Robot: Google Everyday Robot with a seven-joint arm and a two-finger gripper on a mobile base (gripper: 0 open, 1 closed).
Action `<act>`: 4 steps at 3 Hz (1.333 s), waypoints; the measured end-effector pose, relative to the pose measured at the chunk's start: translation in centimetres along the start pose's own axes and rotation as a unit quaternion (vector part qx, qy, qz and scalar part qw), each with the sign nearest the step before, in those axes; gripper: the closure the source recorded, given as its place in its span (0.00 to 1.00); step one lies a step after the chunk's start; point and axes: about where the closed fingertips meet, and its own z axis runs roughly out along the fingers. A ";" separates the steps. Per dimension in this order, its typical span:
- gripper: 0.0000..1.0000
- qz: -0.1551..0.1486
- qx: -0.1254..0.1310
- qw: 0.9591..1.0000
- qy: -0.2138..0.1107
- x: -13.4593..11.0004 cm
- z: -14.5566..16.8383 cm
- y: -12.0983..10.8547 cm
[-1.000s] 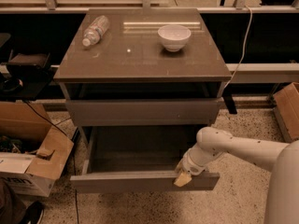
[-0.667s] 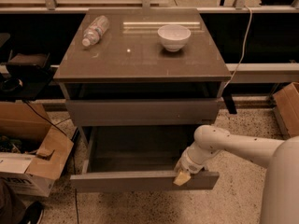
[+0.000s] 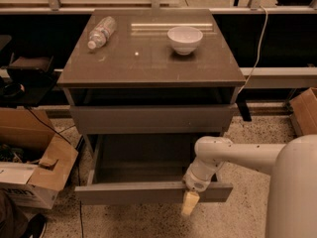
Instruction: Open middle drawer
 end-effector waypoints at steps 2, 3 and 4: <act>0.00 0.004 -0.028 1.000 0.009 1.1 0.6 2.8; 0.25 0.004 -0.032 0.999 0.010 1.4 0.6 3.4; 0.49 0.002 -0.043 0.999 0.014 2.1 0.7 4.9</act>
Offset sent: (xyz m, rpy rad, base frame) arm -0.0836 -0.0166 -0.0026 -0.0093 0.1517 0.0246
